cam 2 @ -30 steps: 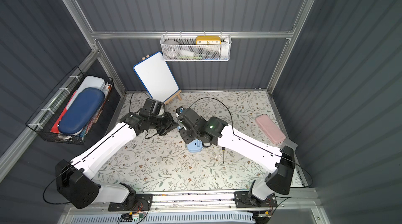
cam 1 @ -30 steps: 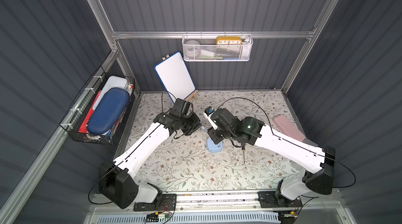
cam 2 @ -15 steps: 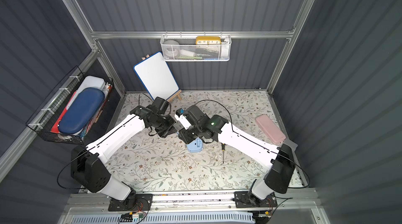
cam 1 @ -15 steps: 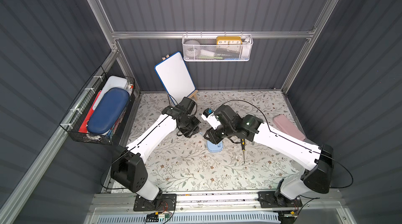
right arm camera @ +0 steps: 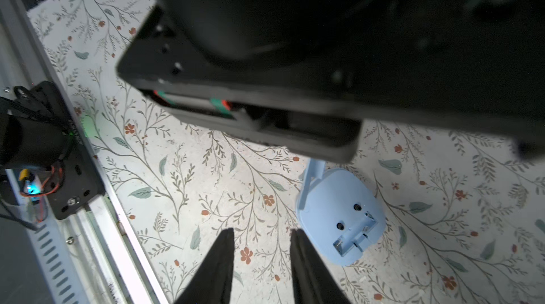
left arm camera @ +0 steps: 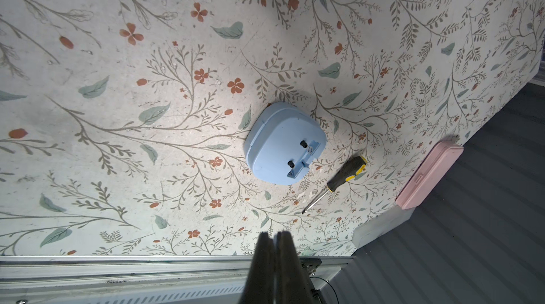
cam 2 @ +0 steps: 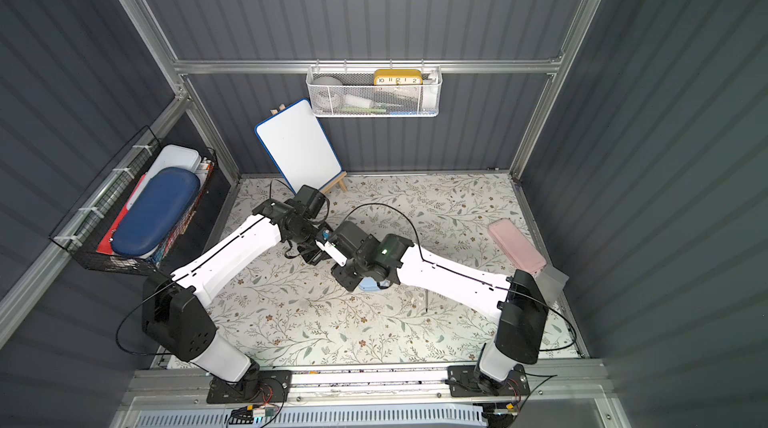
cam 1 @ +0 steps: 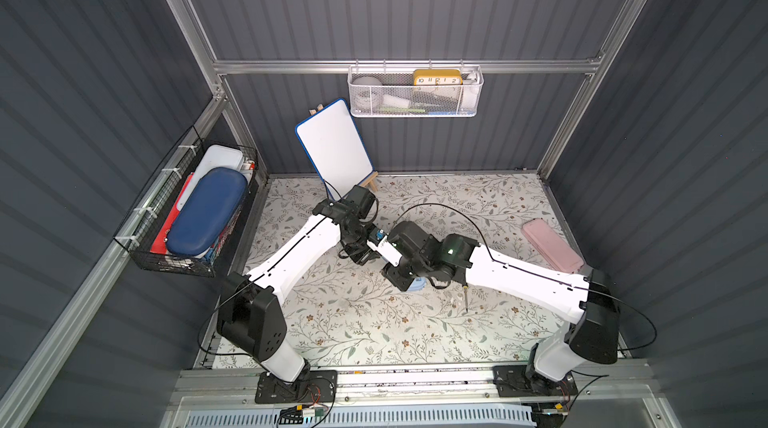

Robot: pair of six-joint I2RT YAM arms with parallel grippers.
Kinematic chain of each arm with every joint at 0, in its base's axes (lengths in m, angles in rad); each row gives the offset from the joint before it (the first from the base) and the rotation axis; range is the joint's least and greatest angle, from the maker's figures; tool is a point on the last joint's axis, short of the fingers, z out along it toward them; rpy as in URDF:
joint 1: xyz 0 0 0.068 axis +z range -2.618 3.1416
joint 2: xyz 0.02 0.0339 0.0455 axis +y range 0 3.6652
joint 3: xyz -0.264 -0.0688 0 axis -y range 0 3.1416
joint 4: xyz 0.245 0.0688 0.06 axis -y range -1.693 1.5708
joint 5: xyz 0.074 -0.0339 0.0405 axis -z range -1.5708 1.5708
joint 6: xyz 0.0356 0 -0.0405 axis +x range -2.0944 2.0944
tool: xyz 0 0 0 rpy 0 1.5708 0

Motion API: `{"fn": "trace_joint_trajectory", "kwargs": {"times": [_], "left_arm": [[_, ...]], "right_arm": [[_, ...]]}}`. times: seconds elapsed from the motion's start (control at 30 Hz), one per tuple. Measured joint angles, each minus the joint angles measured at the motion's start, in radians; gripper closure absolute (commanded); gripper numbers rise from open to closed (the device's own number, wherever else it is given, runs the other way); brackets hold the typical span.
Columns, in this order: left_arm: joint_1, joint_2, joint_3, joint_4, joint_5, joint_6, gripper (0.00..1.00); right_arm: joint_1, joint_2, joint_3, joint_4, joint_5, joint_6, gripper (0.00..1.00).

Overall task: Remove the battery from the alarm
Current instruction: Pick up the cover from the center of the board.

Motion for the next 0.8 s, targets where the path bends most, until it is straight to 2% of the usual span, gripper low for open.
{"fn": "trace_joint_trajectory", "kwargs": {"times": [0.3,0.8], "left_arm": [[0.000,0.000,0.000,-0.003,0.003,0.003,1.00],[0.020,0.000,0.000,-0.003,0.003,0.020,1.00]], "right_arm": [[0.029,0.000,-0.020,0.052,0.151,-0.051,0.65],[0.035,0.037,0.000,0.064,0.174,-0.061,0.67]]}}
